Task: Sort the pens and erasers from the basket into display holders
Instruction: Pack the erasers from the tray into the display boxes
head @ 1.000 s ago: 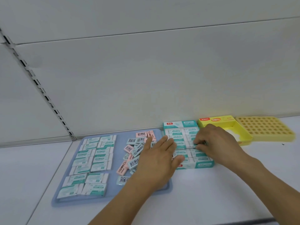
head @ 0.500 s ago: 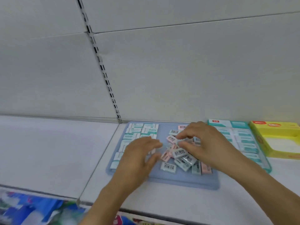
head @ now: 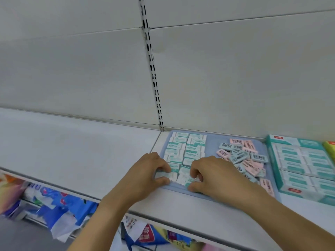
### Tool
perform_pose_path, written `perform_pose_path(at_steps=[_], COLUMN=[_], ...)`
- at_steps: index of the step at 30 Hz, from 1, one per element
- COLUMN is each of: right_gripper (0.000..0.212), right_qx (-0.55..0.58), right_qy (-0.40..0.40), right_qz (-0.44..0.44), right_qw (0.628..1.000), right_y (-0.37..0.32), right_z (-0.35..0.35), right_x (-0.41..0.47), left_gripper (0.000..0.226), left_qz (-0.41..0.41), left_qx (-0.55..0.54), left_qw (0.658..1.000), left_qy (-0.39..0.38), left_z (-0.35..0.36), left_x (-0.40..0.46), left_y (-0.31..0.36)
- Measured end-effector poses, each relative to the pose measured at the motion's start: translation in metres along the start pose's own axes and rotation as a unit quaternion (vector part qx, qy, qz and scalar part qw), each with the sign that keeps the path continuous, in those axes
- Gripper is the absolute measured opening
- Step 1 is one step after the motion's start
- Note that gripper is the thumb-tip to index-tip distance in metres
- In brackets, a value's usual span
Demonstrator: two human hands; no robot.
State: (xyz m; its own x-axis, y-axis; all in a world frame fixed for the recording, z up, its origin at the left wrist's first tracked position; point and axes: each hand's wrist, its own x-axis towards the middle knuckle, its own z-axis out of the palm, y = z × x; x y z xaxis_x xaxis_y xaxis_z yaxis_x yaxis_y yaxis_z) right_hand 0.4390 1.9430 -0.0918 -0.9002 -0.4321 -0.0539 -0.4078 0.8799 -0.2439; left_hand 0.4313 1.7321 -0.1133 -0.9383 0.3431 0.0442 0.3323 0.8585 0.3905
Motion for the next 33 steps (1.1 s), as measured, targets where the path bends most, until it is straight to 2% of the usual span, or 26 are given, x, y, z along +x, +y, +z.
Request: perform_pose_path(at_steps=[4, 9, 13, 15, 17, 18, 19, 20, 22, 23, 24, 25, 26, 28, 30, 33], right_gripper=[0.024, 0.020, 0.021, 0.023, 0.022, 0.019, 0.014, 0.009, 0.019, 0.025, 0.029, 0.029, 0.028, 0.027, 0.027, 0.022], right_qx=[-0.075, -0.023, 0.004, 0.012, 0.065, 0.136, 0.231, 0.338, 0.513, 0.567, 0.603, 0.623, 0.632, 0.625, 0.603, 0.534], right_qy=[-0.008, 0.006, 0.023, 0.042, 0.072, 0.090, 0.106, 0.116, 0.110, 0.104, 0.100, 0.097, 0.095, 0.098, 0.118, 0.175], right_qz=[-0.007, -0.015, -0.027, -0.022, 0.012, 0.044, 0.080, 0.118, 0.174, 0.186, 0.188, 0.184, 0.176, 0.164, 0.162, 0.171], right_qw=[0.997, 1.000, 0.999, 0.999, 0.995, 0.986, 0.964, 0.927, 0.833, 0.796, 0.769, 0.754, 0.748, 0.757, 0.772, 0.809], right_y=[-0.007, 0.003, 0.015, 0.019, 0.026, 0.030, 0.034, 0.039, 0.049, 0.054, 0.059, 0.063, 0.067, 0.075, 0.086, 0.101], right_z=[-0.001, -0.002, -0.003, -0.005, -0.008, -0.010, -0.013, -0.016, -0.022, -0.025, -0.027, -0.029, -0.030, -0.034, -0.037, -0.044], right_x=[-0.001, -0.009, -0.015, -0.018, -0.018, -0.018, -0.019, -0.020, -0.023, -0.026, -0.030, -0.034, -0.038, -0.046, -0.056, -0.073], left_gripper=[0.035, 0.032, 0.022, 0.020, 0.015, 0.012, 0.009, 0.007, 0.014, 0.017, 0.016, 0.013, 0.009, 0.004, 0.012, 0.017], left_qz=[-0.027, -0.023, -0.022, -0.040, -0.073, -0.095, -0.120, -0.146, -0.169, -0.169, -0.165, -0.156, -0.145, -0.123, -0.110, -0.094], left_qx=[0.010, 0.079, 0.081, 0.042, -0.096, -0.198, -0.321, -0.453, -0.668, -0.726, -0.744, -0.730, -0.699, -0.639, -0.611, -0.591], left_qw=[0.999, 0.996, 0.996, 0.998, 0.991, 0.970, 0.930, 0.871, 0.723, 0.667, 0.648, 0.665, 0.699, 0.758, 0.783, 0.799], left_qy=[-0.025, -0.037, -0.041, -0.014, 0.065, 0.108, 0.132, 0.121, 0.050, 0.018, -0.005, -0.021, -0.031, -0.041, -0.044, -0.054], left_z=[-0.007, -0.013, -0.009, -0.006, -0.004, -0.003, -0.002, -0.001, 0.002, 0.006, 0.009, 0.013, 0.016, 0.022, 0.027, 0.035], left_x=[0.005, 0.012, 0.012, 0.010, 0.010, 0.011, 0.013, 0.016, 0.025, 0.029, 0.033, 0.037, 0.042, 0.049, 0.056, 0.064], left_y=[0.008, 0.018, 0.018, 0.017, 0.023, 0.030, 0.038, 0.050, 0.072, 0.080, 0.088, 0.094, 0.100, 0.114, 0.128, 0.148])
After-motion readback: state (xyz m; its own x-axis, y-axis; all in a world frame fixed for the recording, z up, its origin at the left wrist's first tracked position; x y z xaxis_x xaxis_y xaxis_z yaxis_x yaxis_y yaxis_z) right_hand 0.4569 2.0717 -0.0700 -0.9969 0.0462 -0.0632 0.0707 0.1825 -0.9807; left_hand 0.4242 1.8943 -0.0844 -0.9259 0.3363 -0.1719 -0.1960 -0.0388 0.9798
